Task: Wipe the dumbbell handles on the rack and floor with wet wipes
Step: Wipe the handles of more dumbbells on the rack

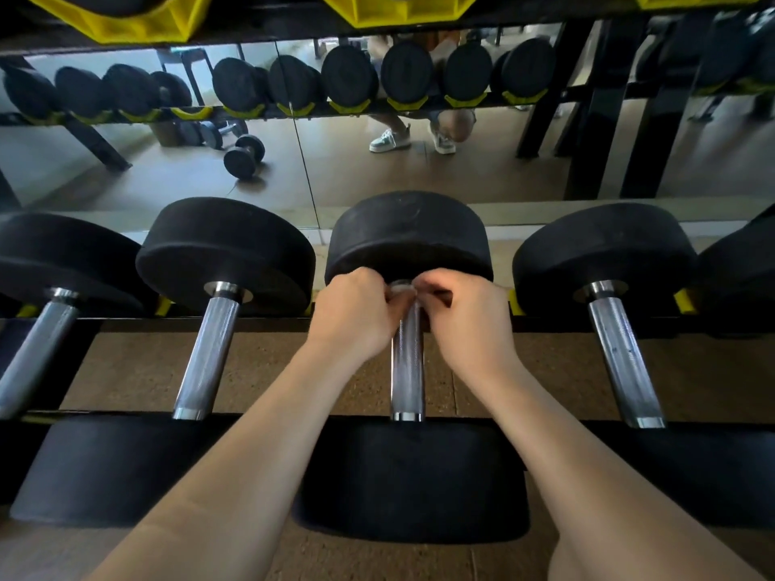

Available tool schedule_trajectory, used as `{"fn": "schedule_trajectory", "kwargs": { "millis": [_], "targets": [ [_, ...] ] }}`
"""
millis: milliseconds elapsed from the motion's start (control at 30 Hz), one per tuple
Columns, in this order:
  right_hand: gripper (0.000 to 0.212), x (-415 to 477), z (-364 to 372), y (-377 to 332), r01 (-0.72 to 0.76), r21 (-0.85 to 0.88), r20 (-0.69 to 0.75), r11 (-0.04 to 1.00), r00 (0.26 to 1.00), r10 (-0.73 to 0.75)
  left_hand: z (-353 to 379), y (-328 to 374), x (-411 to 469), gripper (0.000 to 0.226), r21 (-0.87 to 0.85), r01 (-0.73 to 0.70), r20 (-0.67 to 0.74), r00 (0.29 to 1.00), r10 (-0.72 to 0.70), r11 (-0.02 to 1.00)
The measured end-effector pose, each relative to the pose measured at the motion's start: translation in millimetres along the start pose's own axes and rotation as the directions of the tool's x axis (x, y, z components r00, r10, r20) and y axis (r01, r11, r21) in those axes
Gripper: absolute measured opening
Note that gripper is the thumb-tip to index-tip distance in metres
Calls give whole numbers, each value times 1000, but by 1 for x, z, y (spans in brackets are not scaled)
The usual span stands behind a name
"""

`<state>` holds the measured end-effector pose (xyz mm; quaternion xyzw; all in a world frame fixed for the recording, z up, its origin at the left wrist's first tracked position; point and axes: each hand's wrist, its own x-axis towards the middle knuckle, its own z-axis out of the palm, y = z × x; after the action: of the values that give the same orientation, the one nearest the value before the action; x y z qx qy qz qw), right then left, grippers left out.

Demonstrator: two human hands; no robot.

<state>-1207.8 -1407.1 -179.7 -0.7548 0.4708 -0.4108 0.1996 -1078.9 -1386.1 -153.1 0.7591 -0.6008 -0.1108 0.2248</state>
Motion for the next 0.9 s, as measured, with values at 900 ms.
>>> {"fn": "schedule_trajectory", "kwargs": {
  "millis": [900],
  "targets": [
    [15,5,-14,-11,-200,147,286,969,946,152,4,-17,-21,6,61,-441,-160,881,445,896]
  ]
}}
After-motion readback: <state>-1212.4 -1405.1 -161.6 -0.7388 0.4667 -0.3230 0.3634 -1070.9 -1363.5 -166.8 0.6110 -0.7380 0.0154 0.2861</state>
